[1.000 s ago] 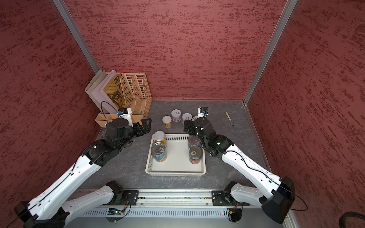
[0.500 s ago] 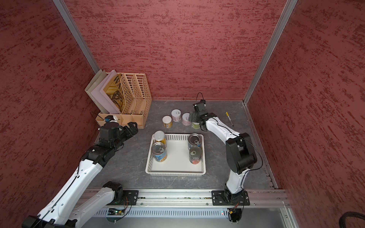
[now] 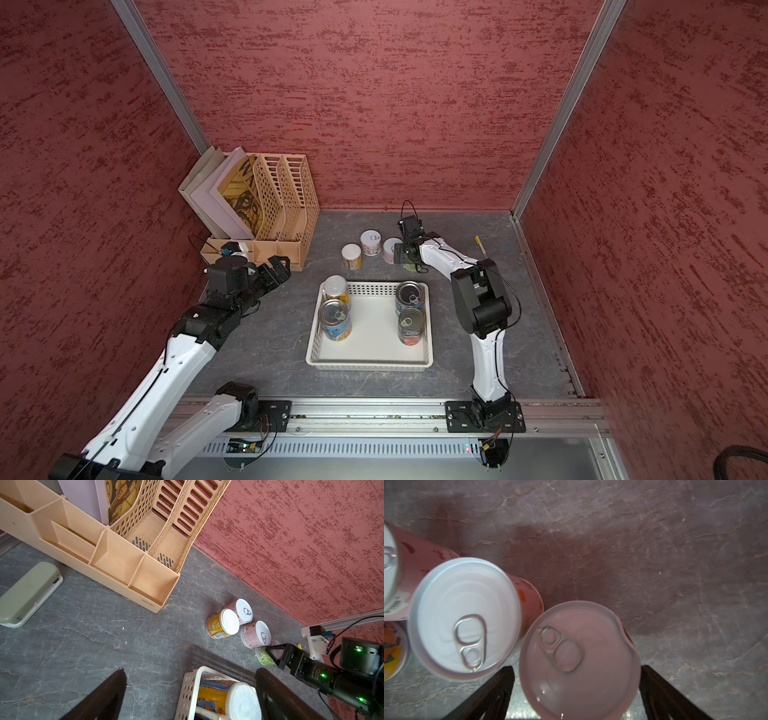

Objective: Put the canned food in the basket
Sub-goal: Pick up the canned food from the center of the board.

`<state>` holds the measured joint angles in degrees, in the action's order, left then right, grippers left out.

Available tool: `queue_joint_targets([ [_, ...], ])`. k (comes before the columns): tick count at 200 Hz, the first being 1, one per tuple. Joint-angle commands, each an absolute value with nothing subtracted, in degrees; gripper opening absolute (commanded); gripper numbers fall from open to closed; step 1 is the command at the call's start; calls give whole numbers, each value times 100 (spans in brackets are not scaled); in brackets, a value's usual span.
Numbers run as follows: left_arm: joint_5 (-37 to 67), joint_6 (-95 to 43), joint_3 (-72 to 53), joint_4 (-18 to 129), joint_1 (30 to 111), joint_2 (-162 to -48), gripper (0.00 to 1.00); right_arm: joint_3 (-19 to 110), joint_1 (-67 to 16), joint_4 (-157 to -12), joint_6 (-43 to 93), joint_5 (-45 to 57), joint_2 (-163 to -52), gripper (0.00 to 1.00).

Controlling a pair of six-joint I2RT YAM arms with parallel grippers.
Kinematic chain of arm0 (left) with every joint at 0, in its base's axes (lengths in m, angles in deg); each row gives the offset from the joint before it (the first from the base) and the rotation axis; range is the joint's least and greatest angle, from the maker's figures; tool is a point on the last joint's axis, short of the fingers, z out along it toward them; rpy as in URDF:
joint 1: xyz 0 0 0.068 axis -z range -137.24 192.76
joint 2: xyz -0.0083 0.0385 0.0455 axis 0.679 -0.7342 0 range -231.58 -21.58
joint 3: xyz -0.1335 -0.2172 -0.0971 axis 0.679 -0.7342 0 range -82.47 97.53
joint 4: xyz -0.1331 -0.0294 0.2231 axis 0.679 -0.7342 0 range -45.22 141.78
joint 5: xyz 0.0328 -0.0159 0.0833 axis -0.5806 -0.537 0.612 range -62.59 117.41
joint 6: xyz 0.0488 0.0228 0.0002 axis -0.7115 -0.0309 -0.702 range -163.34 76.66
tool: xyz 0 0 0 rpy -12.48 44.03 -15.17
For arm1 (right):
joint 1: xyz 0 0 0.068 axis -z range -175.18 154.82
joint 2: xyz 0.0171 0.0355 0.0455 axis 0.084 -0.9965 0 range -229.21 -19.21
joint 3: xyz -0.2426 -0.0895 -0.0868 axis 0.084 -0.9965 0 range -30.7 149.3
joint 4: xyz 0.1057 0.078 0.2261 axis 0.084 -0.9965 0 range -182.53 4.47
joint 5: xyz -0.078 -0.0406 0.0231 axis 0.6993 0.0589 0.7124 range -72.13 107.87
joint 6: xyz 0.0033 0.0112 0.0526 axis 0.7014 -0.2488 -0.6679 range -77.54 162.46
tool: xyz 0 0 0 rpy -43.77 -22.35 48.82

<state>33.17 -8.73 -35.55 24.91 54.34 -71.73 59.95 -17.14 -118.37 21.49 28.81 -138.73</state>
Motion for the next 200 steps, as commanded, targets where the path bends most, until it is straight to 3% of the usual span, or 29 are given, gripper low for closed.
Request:
queue_joint_targets([
  [1, 3117, -810, -3611, 2636, 5337, -7252, 100, 6275, -1689, -12277, 2148, 3203, -14002, 98],
  [61, 2903, -737, -3645, 2655, 5167, -7307, 100, 6668, -1521, -12490, 2114, 3438, -14433, 98],
  [136, 2759, -702, -3660, 2665, 5079, -7306, 100, 5928, -1003, -11876, 1914, 3319, -13980, 92],
  [200, 2710, -695, -3677, 2674, 5041, -7358, 100, 5972, -948, -11656, 2137, 3480, -13844, 96],
])
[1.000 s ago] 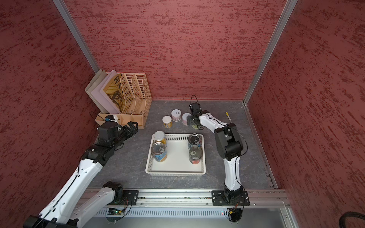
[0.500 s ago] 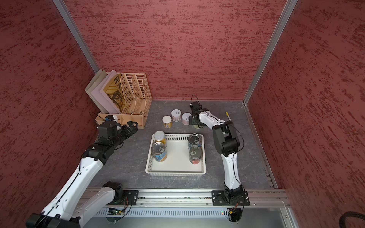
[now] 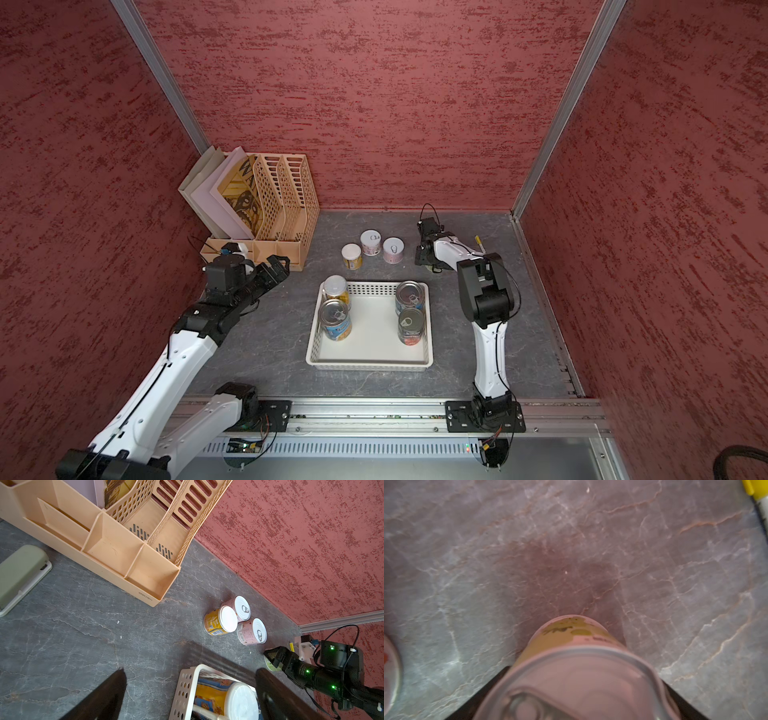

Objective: Put the canned food in the basket
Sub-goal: Pick up the canned food from the center of the board.

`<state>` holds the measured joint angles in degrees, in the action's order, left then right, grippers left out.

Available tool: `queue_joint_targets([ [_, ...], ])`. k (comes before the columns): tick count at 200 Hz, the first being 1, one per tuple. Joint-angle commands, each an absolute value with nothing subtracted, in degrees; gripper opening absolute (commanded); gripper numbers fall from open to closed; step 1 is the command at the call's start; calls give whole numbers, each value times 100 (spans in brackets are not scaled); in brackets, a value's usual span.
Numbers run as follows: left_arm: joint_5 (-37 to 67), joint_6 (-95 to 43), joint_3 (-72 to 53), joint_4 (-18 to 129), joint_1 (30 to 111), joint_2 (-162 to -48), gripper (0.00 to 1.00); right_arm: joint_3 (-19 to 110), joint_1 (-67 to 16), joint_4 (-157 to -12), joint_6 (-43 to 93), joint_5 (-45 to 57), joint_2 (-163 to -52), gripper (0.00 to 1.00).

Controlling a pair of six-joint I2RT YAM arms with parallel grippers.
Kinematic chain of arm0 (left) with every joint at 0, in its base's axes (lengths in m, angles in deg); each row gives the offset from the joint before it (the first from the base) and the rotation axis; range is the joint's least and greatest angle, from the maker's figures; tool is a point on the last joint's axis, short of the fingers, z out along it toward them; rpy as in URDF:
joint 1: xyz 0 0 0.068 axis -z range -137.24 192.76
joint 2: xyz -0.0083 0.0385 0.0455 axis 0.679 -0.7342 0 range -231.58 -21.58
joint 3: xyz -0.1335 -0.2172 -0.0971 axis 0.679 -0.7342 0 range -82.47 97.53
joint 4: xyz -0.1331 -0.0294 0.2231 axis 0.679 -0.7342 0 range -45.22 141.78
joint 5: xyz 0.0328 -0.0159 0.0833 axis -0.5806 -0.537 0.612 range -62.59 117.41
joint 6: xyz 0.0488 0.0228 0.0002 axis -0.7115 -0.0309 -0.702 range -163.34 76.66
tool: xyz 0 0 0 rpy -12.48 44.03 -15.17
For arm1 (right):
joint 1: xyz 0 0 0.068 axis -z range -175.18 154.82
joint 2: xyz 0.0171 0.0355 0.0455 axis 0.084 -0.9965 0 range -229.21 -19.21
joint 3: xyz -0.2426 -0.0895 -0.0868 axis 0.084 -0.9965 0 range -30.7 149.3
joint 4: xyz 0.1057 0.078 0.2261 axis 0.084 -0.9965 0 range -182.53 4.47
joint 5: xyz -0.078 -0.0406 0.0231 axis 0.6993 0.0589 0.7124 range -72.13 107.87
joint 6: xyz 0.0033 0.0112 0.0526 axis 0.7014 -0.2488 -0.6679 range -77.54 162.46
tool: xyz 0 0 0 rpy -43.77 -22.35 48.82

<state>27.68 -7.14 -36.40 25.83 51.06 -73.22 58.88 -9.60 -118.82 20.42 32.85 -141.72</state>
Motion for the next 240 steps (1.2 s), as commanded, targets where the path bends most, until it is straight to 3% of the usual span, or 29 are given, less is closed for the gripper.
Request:
queue_joint_targets([
  [1, 2708, -695, -3681, 2678, 5037, -7360, 100, 5982, -941, -11656, 2141, 3486, -13837, 96],
  [47, 2648, -682, -3685, 2700, 5010, -7382, 100, 6034, -881, -11615, 2194, 3366, -13833, 95],
  [160, 2531, -674, -3672, 2707, 4954, -7418, 100, 5965, -854, -11453, 2339, 3411, -13739, 65],
  [240, 2401, -661, -3636, 2656, 4868, -7427, 100, 5064, -858, -10750, 2199, 3277, -12582, 54],
])
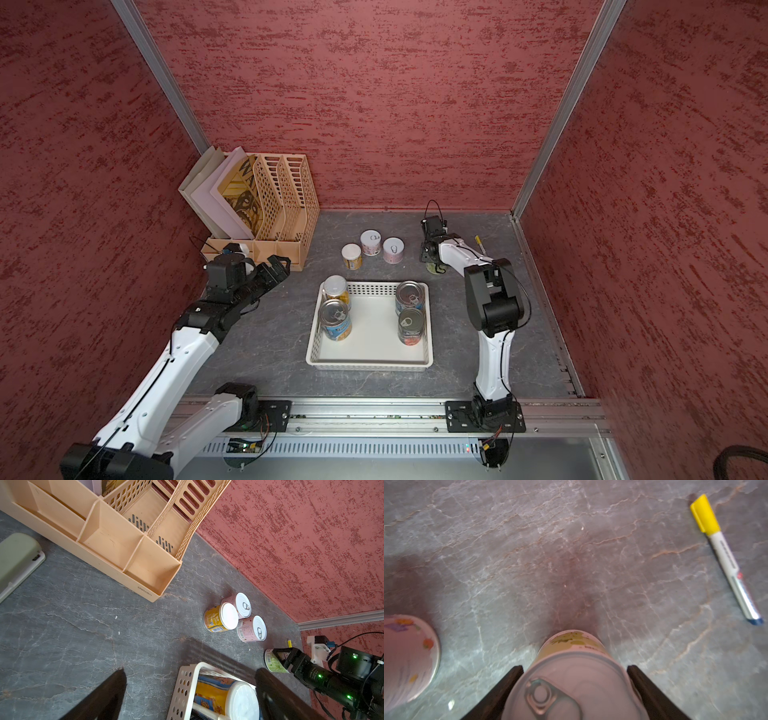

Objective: Put the canned food in the basket
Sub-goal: Pick up the canned food from the center of the board, then place the canned food in the basket.

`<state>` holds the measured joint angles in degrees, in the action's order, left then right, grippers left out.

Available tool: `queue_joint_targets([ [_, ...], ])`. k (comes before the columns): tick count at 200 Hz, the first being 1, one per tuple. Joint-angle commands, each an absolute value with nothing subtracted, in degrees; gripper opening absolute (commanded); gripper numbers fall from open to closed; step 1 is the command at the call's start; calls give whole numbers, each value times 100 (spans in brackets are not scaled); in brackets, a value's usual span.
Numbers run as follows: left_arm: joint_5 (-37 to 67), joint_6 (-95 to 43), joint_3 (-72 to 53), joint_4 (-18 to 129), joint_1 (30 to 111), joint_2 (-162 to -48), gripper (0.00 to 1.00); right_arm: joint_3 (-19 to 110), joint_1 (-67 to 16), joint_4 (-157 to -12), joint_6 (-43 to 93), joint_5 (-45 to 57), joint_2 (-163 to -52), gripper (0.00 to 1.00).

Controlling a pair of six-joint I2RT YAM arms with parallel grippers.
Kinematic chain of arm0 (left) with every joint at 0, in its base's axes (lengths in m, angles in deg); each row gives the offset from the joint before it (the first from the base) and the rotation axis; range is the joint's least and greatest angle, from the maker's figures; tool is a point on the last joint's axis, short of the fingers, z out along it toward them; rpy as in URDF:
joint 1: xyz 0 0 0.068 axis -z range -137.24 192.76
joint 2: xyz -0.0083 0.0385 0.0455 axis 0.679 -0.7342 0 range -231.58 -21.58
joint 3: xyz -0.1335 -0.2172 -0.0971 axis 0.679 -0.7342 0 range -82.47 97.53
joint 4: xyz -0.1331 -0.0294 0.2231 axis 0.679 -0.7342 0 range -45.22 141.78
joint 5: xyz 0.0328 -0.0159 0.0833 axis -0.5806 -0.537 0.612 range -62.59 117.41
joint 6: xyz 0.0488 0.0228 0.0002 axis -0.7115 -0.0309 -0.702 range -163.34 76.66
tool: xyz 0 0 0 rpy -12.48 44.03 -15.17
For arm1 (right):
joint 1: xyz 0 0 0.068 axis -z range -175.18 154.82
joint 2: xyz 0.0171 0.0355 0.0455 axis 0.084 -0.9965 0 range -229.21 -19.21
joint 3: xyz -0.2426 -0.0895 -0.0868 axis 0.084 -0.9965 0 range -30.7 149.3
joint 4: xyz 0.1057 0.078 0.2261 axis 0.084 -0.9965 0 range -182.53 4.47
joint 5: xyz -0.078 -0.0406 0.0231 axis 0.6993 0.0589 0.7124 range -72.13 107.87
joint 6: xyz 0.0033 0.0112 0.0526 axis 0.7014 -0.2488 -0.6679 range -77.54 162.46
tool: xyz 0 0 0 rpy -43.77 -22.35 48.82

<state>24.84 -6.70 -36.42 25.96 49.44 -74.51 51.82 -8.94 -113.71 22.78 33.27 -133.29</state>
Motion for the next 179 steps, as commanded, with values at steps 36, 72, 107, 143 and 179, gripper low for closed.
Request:
queue_joint_targets([
  [36, 2372, -678, -3638, 2672, 4854, -7424, 100, 4841, -917, -10838, 2073, 3103, -11901, 50],
  [72, 2323, -675, -3625, 2665, 4821, -7456, 100, 4562, -1202, -10941, 1987, 3060, -10997, 44],
  [107, 2288, -683, -3612, 2648, 4804, -7445, 100, 4434, -1776, -11229, 2005, 3125, -10305, 45],
  [143, 2286, -672, -3626, 2675, 4796, -7448, 100, 4344, -2798, -11437, 2212, 3581, -9743, 45],
  [179, 2259, -669, -3630, 2682, 4800, -7467, 100, 4137, -3777, -11602, 2266, 3922, -9351, 44],
])
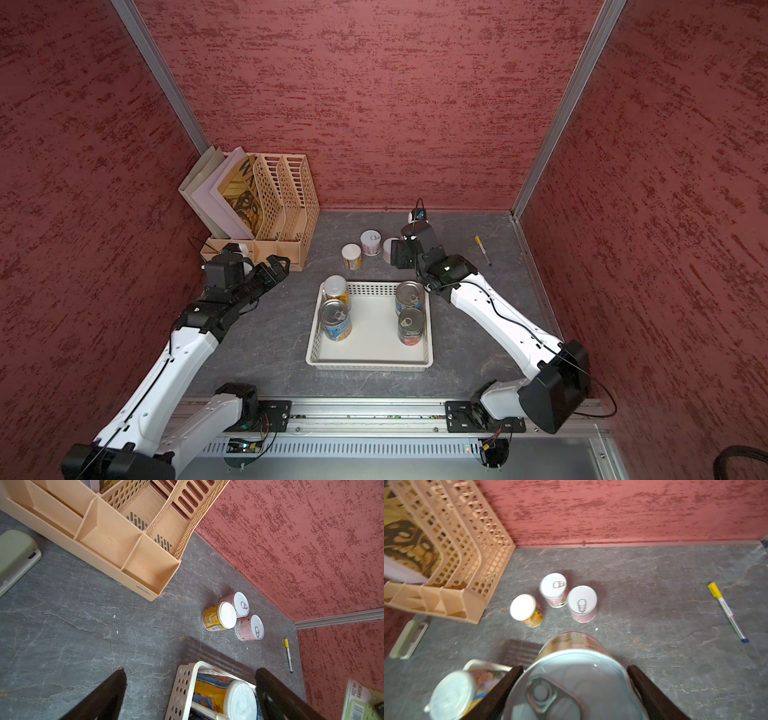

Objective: Put the canned food in the basket
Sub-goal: Place the canned food in the basket.

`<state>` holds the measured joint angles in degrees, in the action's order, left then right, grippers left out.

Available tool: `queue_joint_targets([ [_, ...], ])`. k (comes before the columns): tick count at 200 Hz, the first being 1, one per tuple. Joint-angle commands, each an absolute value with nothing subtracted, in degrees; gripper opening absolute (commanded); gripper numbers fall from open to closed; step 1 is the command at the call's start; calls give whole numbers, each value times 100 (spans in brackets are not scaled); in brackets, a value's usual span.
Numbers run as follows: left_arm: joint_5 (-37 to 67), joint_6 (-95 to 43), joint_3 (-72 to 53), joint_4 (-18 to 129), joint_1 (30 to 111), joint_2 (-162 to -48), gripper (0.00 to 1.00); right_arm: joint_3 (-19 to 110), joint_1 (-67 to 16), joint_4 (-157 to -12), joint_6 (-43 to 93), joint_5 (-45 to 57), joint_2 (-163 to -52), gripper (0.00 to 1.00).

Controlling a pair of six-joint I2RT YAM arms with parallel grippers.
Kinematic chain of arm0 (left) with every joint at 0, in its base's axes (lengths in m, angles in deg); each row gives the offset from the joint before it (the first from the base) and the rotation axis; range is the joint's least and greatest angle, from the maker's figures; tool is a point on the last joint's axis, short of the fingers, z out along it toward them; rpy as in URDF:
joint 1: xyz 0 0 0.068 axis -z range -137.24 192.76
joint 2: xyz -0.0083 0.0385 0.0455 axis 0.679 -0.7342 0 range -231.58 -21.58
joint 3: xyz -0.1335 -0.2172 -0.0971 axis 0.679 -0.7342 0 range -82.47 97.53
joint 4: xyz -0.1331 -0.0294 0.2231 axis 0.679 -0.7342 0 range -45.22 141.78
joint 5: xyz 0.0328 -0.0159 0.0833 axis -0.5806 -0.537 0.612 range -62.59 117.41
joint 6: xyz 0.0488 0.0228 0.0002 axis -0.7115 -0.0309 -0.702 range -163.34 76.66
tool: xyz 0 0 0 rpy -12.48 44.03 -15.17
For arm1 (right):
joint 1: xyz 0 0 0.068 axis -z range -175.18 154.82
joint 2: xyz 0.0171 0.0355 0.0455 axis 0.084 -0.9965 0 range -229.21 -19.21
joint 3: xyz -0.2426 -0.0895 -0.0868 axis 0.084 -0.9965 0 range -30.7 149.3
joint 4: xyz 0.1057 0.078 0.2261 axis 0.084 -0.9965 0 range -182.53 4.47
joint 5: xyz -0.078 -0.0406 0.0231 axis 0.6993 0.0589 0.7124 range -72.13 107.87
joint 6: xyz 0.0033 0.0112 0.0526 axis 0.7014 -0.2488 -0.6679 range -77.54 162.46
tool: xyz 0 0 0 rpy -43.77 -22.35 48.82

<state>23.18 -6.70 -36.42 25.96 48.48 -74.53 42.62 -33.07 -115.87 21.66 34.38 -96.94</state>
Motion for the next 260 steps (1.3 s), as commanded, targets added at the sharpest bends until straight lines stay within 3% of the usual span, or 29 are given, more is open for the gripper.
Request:
queue_joint_targets([
  [1, 2263, -669, -3631, 2678, 4802, -7471, 100, 4128, -3810, -11606, 2267, 3935, -9340, 44],
  [67, 2252, -675, -3637, 2682, 4786, -7492, 100, 3497, -5332, -11883, 1995, 4594, -8788, 43],
  [133, 2232, -672, -3638, 2683, 4785, -7507, 100, 3153, -6473, -12345, 1327, 4861, -8977, 43],
  [260, 2173, -659, -3642, 2682, 4760, -7538, 100, 1998, -6663, -12025, 510, 4503, -9220, 43],
])
